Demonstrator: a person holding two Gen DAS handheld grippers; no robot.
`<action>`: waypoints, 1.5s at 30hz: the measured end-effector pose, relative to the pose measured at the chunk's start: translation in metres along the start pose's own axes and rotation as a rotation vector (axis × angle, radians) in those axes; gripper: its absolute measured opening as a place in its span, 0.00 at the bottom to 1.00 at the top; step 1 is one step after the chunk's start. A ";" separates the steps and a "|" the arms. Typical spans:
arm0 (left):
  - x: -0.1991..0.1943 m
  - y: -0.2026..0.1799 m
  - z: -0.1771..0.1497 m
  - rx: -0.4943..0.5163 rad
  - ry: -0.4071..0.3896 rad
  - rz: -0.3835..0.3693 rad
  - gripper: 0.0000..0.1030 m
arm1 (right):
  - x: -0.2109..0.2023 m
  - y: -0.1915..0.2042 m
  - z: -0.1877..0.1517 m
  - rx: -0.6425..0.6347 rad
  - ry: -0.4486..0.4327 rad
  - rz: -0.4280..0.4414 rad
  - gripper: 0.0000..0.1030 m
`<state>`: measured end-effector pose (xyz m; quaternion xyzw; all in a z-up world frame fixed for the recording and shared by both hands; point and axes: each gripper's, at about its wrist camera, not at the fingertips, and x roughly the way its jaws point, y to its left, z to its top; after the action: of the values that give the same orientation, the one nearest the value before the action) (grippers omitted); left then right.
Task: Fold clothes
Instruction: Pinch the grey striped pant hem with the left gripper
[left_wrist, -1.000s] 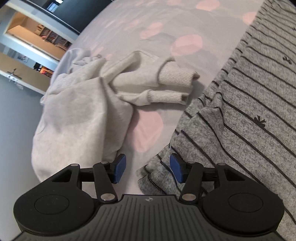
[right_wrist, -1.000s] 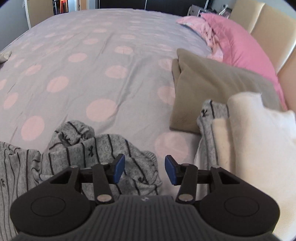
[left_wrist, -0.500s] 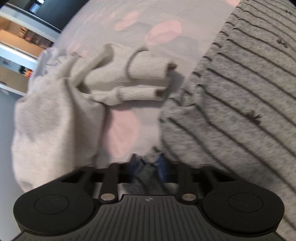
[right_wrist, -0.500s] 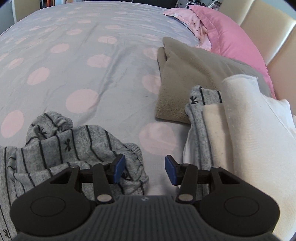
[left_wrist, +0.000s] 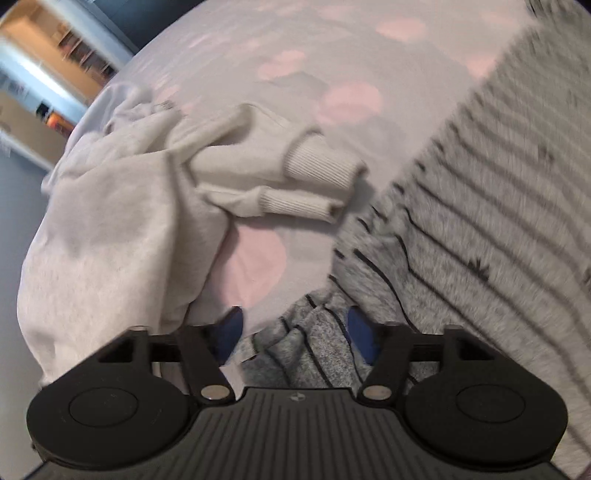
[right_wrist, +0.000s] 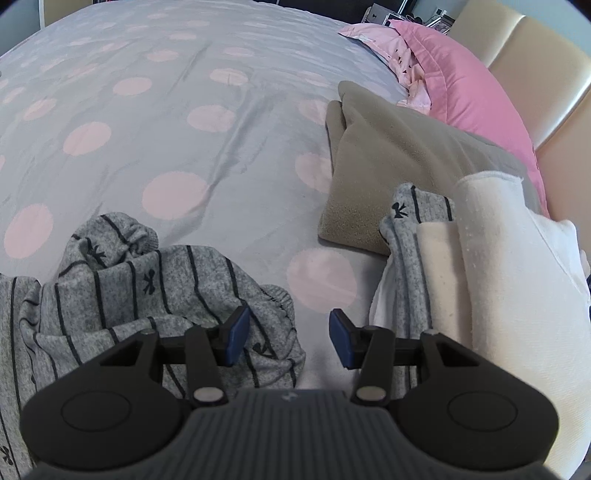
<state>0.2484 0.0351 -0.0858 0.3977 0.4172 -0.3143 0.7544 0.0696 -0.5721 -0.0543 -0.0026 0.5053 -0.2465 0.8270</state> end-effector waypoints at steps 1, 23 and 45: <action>-0.001 0.006 -0.002 -0.037 -0.005 -0.011 0.61 | 0.001 0.001 -0.001 -0.006 0.002 -0.002 0.50; 0.008 0.039 -0.022 -0.307 0.059 0.028 0.08 | 0.018 0.006 -0.002 -0.009 0.044 -0.014 0.50; 0.011 0.037 -0.020 -0.264 0.160 0.124 0.09 | 0.040 -0.028 0.028 0.326 -0.001 0.187 0.55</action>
<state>0.2758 0.0691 -0.0901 0.3437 0.4881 -0.1769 0.7825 0.0965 -0.6198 -0.0663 0.1784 0.4563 -0.2475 0.8359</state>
